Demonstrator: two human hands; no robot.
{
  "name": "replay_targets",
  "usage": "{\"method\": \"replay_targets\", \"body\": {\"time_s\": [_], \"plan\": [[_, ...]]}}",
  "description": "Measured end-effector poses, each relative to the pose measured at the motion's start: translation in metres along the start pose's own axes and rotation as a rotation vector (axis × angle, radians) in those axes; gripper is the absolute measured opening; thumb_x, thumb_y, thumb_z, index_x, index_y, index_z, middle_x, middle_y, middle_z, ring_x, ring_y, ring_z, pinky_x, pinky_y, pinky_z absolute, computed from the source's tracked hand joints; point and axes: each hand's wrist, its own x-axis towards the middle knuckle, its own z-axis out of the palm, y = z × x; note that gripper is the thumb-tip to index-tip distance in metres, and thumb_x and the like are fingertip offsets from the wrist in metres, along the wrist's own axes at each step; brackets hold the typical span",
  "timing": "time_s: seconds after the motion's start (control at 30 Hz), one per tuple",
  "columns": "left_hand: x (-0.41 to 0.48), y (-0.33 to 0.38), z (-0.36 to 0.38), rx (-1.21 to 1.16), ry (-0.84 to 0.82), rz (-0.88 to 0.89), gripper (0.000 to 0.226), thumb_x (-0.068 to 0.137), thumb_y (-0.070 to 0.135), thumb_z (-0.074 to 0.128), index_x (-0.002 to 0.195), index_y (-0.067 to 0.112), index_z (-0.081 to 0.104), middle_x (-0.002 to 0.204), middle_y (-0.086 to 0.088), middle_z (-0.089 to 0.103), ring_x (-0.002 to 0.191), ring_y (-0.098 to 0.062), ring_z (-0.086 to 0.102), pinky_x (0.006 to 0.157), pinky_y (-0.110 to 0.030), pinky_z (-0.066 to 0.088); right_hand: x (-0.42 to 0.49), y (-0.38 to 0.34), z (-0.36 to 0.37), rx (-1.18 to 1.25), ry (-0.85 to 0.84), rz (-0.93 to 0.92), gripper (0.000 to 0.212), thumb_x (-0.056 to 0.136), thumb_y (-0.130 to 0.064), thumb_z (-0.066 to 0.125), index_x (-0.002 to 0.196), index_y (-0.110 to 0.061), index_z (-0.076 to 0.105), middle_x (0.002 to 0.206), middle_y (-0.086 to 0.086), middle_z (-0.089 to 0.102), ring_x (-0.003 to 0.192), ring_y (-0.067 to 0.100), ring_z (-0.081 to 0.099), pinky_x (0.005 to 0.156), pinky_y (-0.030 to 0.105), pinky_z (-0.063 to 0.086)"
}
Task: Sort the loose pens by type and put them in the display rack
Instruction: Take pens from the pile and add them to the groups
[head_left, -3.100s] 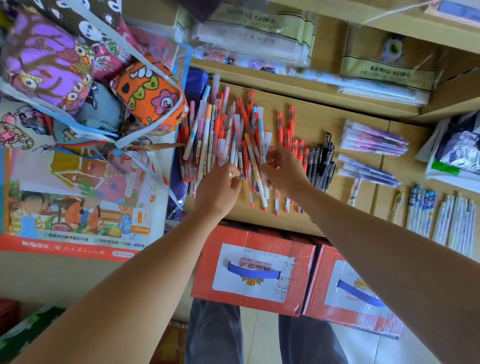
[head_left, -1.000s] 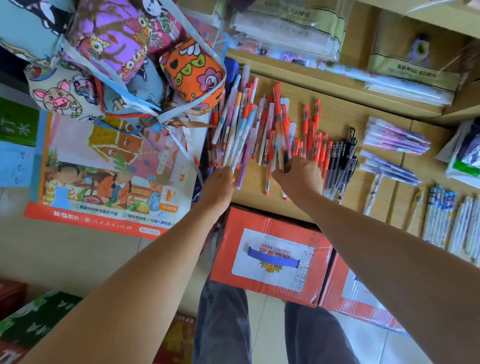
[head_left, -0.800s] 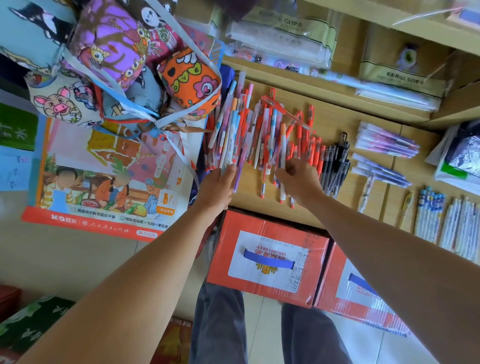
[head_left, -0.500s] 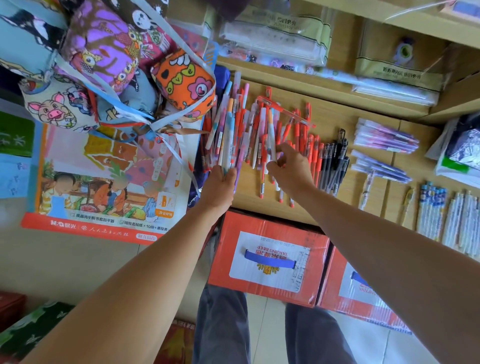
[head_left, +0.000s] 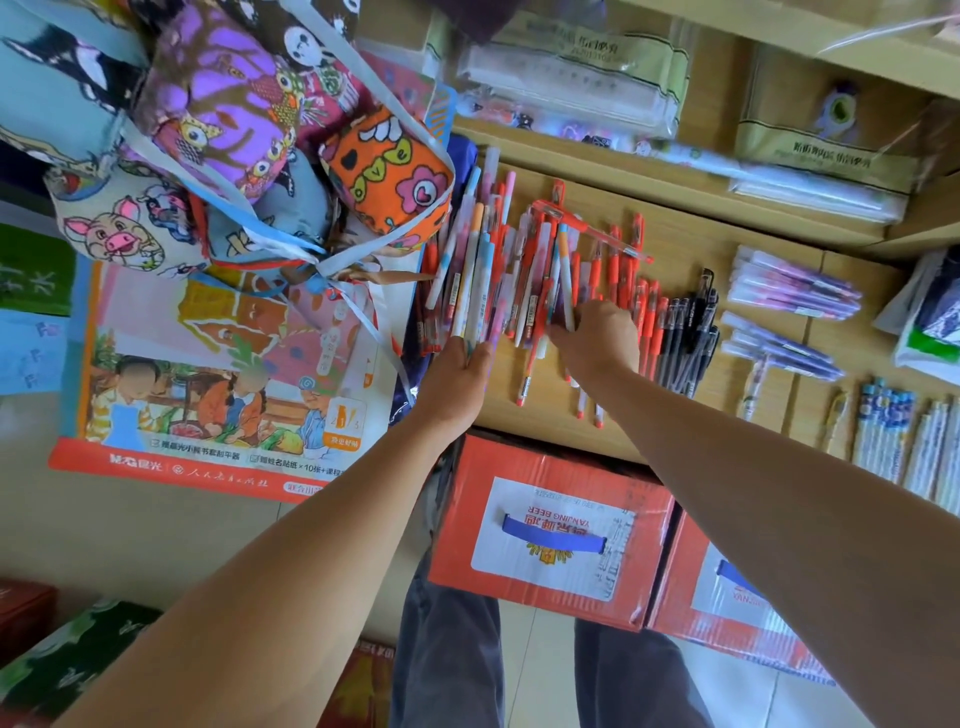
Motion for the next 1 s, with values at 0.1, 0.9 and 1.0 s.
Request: {"method": "replay_targets", "body": {"time_s": [0.1, 0.9, 1.0], "plan": [[0.002, -0.002, -0.003, 0.009, -0.02, -0.017, 0.036, 0.098, 0.039, 0.041, 0.101, 0.003, 0.046, 0.059, 0.002, 0.038, 0.049, -0.015, 0.035, 0.053, -0.033, 0.029, 0.001, -0.004, 0.003, -0.05, -0.016, 0.021, 0.028, 0.089, -0.034, 0.065, 0.09, -0.007, 0.059, 0.075, 0.008, 0.063, 0.064, 0.021, 0.063, 0.045, 0.022, 0.043], [-0.027, 0.051, 0.03, -0.116, -0.066, -0.046, 0.02, 0.103, 0.028, 0.039, 0.093, 0.012, 0.044, 0.073, -0.007, 0.058, 0.048, -0.016, 0.047, 0.043, -0.026, 0.037, -0.023, 0.023, -0.042, 0.556, -0.351, 0.101, 0.012, 0.085, -0.021, 0.071, 0.074, -0.016, 0.067, 0.056, -0.001, 0.064, 0.034, 0.002, 0.043, 0.039, 0.018, 0.035], [-0.035, 0.069, 0.053, -0.092, -0.074, -0.061, 0.03, 0.103, 0.031, 0.037, 0.114, 0.004, 0.046, 0.087, -0.008, 0.064, 0.056, -0.017, 0.058, 0.04, -0.02, 0.043, -0.032, 0.036, -0.065, 0.594, -0.416, 0.073, 0.018, 0.085, -0.022, 0.071, 0.085, -0.004, 0.069, 0.052, -0.002, 0.06, 0.033, 0.004, 0.038, 0.035, 0.016, 0.031]]}}
